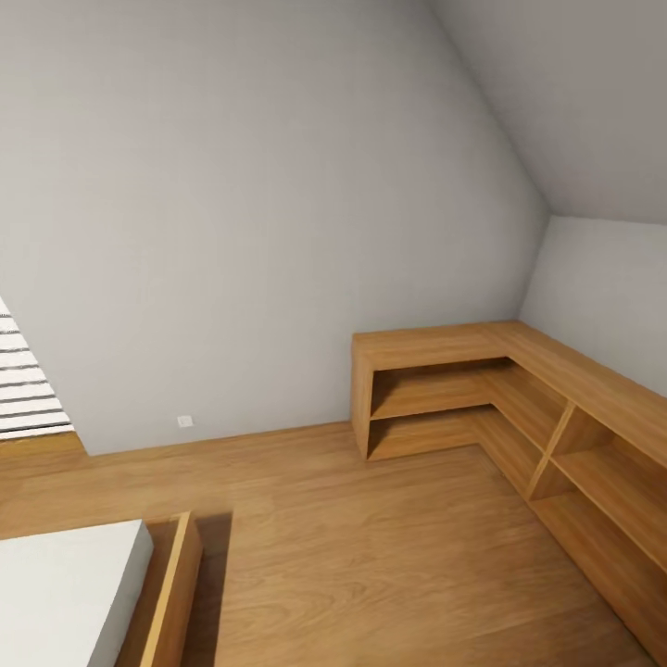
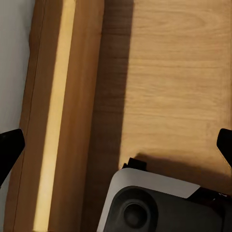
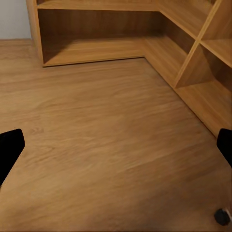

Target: In the bedroom, organize the workspace by keeping the computer under the desk, ensuring the monitor is on the desk, placing the keyboard on the desk next to the monitor, placing the mouse on the desk next to the keyboard, moving the folder from the swivel chair onto the desk next to the mouse, stacking the notebook on top of the folder with the pen on top of the notebook, and positioning the swivel chair next to the desk.

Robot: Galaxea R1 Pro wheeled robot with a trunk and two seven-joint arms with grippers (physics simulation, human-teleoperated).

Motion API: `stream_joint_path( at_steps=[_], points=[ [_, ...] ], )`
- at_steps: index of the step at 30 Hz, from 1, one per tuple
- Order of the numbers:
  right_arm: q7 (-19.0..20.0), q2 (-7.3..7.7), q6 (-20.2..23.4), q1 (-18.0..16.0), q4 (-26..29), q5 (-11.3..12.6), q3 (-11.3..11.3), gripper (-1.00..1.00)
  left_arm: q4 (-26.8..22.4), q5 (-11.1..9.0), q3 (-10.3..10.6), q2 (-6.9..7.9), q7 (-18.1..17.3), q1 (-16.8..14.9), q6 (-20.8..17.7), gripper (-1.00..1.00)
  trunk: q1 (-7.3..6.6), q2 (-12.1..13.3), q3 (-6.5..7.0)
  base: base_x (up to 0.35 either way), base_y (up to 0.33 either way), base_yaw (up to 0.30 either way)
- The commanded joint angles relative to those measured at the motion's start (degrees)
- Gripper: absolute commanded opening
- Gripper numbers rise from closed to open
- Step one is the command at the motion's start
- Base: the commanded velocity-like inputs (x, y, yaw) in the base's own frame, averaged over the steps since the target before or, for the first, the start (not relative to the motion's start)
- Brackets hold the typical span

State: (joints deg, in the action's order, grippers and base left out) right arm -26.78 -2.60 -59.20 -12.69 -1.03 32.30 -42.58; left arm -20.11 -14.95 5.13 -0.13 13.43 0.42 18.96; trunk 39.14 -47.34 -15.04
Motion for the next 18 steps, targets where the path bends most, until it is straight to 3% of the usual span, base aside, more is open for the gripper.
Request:
stream_joint_path(
  at_steps=[1,18],
  points=[
    [-0.3,-0.04,-0.1,-0.1,-0.1,0.2,-0.5,1.0,-0.1,-0.5,0.5,0.04,0.4,0.0,0.1,1.0,0.04,0.0,-0.06,0.329,0.0,0.0],
    [-0.3,-0.04,-0.1,-0.1,-0.1,0.2,-0.5,1.0,-0.1,-0.5,0.5,0.04,0.4,0.0,0.1,1.0,0.04,0.0,-0.06,0.329,0.0,0.0]
  ],
)
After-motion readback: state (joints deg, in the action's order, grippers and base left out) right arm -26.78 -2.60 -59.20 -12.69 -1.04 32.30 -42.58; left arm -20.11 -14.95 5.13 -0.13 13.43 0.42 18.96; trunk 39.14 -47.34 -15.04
